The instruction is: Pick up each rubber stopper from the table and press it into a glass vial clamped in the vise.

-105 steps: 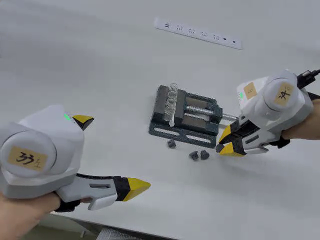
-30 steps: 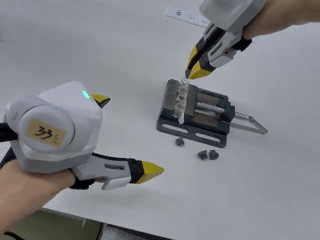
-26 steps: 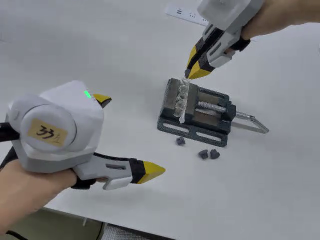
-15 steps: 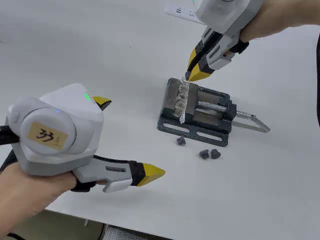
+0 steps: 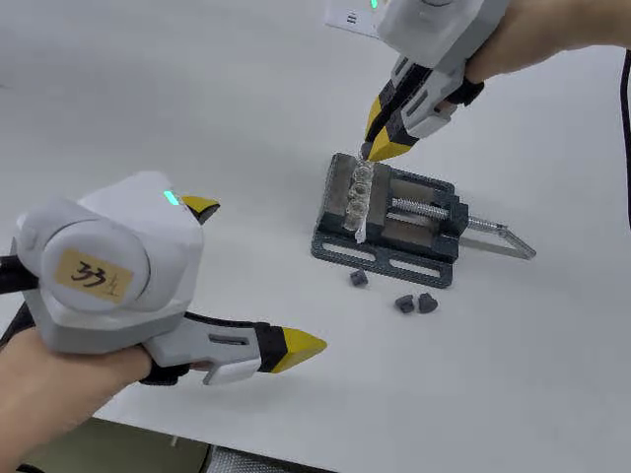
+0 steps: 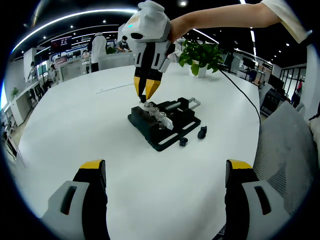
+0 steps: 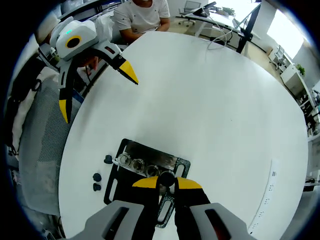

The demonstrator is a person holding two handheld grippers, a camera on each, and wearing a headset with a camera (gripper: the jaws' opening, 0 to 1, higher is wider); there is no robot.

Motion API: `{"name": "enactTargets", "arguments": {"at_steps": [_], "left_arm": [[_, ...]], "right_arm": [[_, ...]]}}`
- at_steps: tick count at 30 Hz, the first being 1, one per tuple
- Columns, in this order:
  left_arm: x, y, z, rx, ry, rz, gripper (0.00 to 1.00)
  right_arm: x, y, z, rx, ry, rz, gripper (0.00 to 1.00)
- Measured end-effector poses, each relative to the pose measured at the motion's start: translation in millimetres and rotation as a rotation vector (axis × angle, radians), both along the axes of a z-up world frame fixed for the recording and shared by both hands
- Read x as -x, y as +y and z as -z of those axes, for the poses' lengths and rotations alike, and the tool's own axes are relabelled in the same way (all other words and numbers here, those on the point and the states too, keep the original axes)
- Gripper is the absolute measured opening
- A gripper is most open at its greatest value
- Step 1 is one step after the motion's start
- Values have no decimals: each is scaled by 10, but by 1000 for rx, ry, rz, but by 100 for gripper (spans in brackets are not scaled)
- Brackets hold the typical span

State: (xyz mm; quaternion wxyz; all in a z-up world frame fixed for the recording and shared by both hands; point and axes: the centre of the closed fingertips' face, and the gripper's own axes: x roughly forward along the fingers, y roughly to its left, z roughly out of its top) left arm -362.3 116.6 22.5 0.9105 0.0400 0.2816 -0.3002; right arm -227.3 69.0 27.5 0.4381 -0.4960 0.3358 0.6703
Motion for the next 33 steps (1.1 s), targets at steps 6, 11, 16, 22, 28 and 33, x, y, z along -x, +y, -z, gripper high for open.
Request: {"name": "enactTargets", "arguments": {"at_steps": [6,11,16,22,28,33], "left_arm": [[-9,-25,-3,1,-2,5,99],[-13,-27,-8,5,-5,3,99],[-9,-39,-13,6,-5,7,99],[-17,-47,-28,10,-8,4,99],[-19,-57,-35,12,-7,4,99],[-26,-48,-40,13,-6,1,99]], "right_arm": [[13,-2,2,16,-29,18,6],[45,-17,-14,12,-47,91,5],[60,-23,-28,3,-38,168,5],[34,-17,-29,5,-37,254,5],[15,-17,-38,-6,-44,281,5],[-46,0,-26,1,-45,256,6]]}}
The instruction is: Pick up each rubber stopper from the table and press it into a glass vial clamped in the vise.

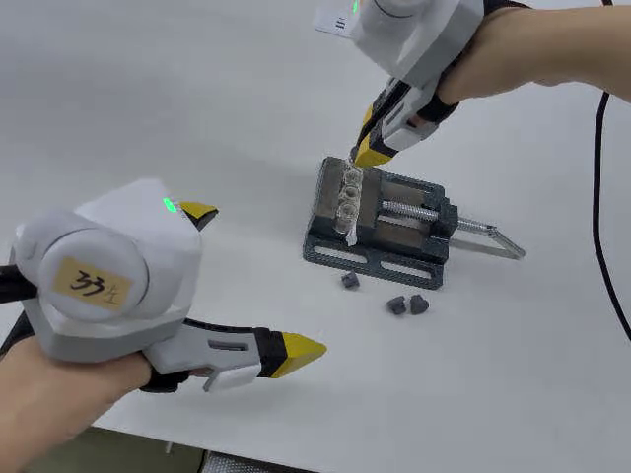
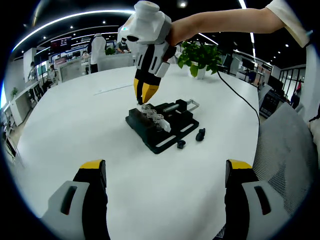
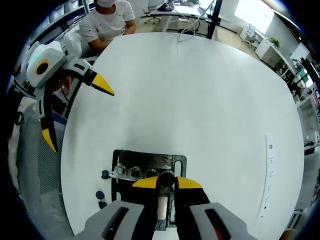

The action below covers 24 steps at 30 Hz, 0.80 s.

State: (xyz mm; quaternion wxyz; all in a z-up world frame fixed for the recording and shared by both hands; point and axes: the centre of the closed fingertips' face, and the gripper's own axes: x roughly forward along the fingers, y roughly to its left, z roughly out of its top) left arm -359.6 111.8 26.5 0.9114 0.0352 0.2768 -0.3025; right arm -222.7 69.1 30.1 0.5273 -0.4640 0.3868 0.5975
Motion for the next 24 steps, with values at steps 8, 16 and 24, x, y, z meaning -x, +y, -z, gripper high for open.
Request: {"name": "enactTargets", "arguments": {"at_steps": [8,16,24], "left_arm": [[10,-1,-13,1,2,-2,99],[12,11,-14,4,3,-5,99],[3,34,-11,6,1,-10,99]], "right_arm": [[19,-5,-16,8,-12,-27,7],[20,5,-17,12,-21,-57,8],[8,-42,-62,13,-14,-61,14]]}}
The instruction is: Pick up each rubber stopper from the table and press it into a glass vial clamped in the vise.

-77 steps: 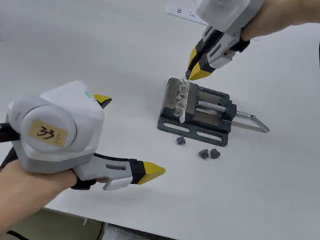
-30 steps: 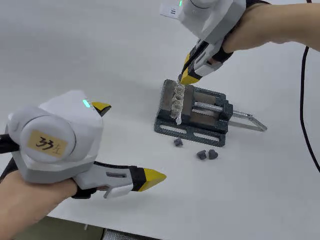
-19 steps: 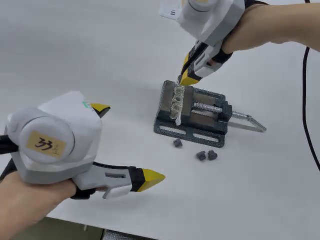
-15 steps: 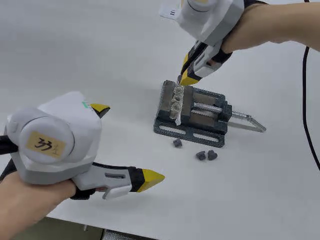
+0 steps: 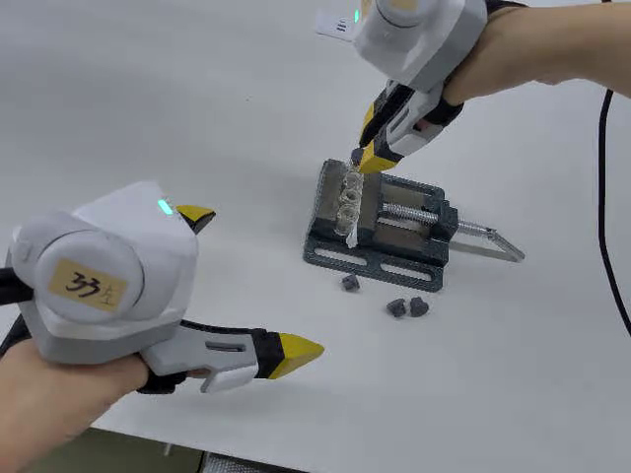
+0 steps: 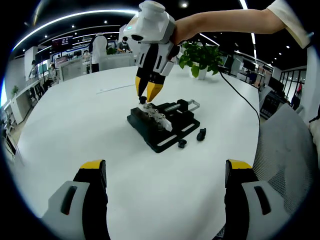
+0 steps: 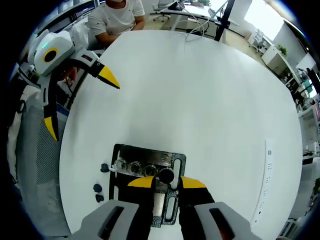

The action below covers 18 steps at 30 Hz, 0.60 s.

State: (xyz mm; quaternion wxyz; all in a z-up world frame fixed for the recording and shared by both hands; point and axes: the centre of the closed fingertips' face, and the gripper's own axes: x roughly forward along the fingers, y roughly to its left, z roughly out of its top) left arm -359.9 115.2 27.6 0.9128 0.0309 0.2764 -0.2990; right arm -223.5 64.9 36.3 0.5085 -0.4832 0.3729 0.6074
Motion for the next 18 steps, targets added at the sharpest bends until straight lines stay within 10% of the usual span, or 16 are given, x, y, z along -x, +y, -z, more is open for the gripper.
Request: {"name": "enactTargets", "arguments": {"at_steps": [18], "left_arm": [[-38,18,-4,12,0,-9,99]], "right_arm": [[81,7,-49,-6,51,-9,2]]}}
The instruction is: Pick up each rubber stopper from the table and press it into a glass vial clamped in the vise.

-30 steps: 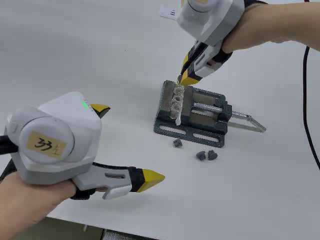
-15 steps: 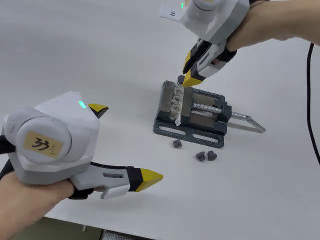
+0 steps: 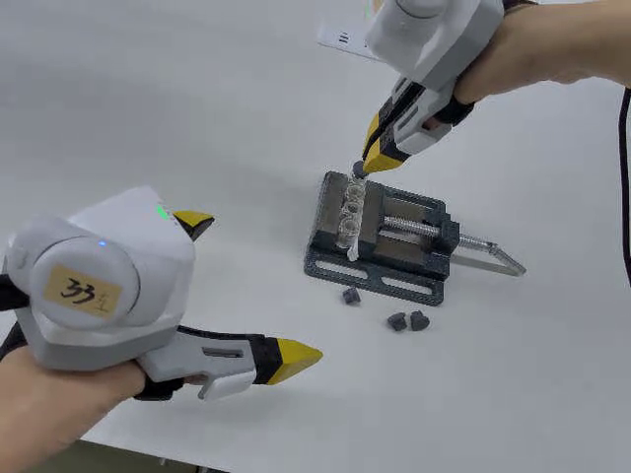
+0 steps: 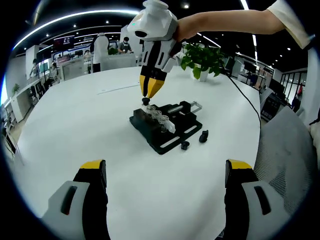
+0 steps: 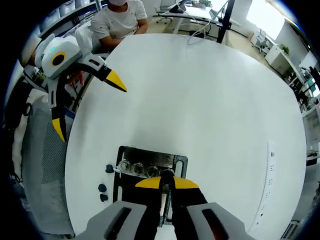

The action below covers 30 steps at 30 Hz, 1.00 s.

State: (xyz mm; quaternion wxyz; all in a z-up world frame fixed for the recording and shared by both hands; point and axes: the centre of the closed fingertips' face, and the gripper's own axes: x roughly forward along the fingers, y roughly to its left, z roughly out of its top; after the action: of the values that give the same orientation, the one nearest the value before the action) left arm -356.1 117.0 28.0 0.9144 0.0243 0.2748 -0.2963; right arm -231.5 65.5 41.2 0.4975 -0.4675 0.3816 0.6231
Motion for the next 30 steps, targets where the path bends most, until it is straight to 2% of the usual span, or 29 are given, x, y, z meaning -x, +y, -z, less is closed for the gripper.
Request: {"name": "enactTargets", "arguments": {"at_steps": [6,12,15,17,20,23,30], "left_arm": [[15,16,32,2,9,-1,99],[14,9,54,4,14,0,98],[12,3,60,6,15,0,98],[11,-5,59,7,17,1,98],[10,-7,59,10,16,0,98],[9,-12,69,12,20,-2,98],[2,-22,86,17,26,-2,98]], "right_arm": [[-60,25,45,1,5,2,1],[-36,20,30,6,3,-4,0],[-19,13,29,6,-12,-29,0],[-42,19,37,6,-21,-75,0],[-98,26,62,13,5,-28,0],[-88,29,65,17,19,-37,0],[-53,22,62,26,9,-38,0]]}}
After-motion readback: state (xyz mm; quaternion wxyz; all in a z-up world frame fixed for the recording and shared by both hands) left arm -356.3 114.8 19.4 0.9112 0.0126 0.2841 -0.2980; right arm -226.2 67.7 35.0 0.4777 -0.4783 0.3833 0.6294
